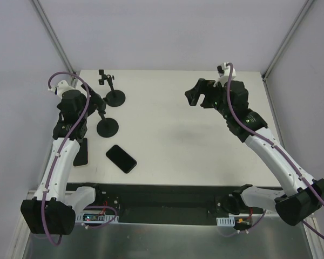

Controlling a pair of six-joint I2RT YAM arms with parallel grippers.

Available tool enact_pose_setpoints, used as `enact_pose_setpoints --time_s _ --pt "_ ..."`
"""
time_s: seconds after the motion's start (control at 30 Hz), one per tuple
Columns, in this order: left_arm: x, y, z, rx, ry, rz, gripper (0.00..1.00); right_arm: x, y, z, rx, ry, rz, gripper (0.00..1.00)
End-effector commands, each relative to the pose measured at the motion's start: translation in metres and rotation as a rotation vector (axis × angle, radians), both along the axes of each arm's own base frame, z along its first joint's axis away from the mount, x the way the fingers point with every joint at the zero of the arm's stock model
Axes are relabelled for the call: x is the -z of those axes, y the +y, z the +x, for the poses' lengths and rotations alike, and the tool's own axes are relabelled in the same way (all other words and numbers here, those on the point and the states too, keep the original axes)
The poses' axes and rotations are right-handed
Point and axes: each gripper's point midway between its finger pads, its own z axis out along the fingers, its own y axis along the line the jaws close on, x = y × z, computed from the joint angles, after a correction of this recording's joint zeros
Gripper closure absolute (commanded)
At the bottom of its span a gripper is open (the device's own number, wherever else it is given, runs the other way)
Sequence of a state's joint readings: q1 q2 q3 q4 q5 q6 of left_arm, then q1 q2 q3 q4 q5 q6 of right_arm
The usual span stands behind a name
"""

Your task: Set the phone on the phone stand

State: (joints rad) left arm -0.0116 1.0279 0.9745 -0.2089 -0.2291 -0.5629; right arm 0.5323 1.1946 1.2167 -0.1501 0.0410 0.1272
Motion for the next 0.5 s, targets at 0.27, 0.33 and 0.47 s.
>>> enact_pose_setpoints --time_s 0.27,0.33,0.47 --pt "0.007 -0.010 0.014 0.038 0.045 -0.039 0.01 -0.019 0.022 -0.001 -0.108 -0.034 0.004 0.04" --pt "0.014 -0.016 0.017 0.057 0.067 -0.043 0.01 -0.020 0.023 -0.002 -0.115 -0.036 0.001 0.04" --pt "0.028 -0.030 0.022 0.111 0.120 -0.001 0.05 -0.021 0.026 -0.004 -0.131 -0.041 -0.004 0.04"
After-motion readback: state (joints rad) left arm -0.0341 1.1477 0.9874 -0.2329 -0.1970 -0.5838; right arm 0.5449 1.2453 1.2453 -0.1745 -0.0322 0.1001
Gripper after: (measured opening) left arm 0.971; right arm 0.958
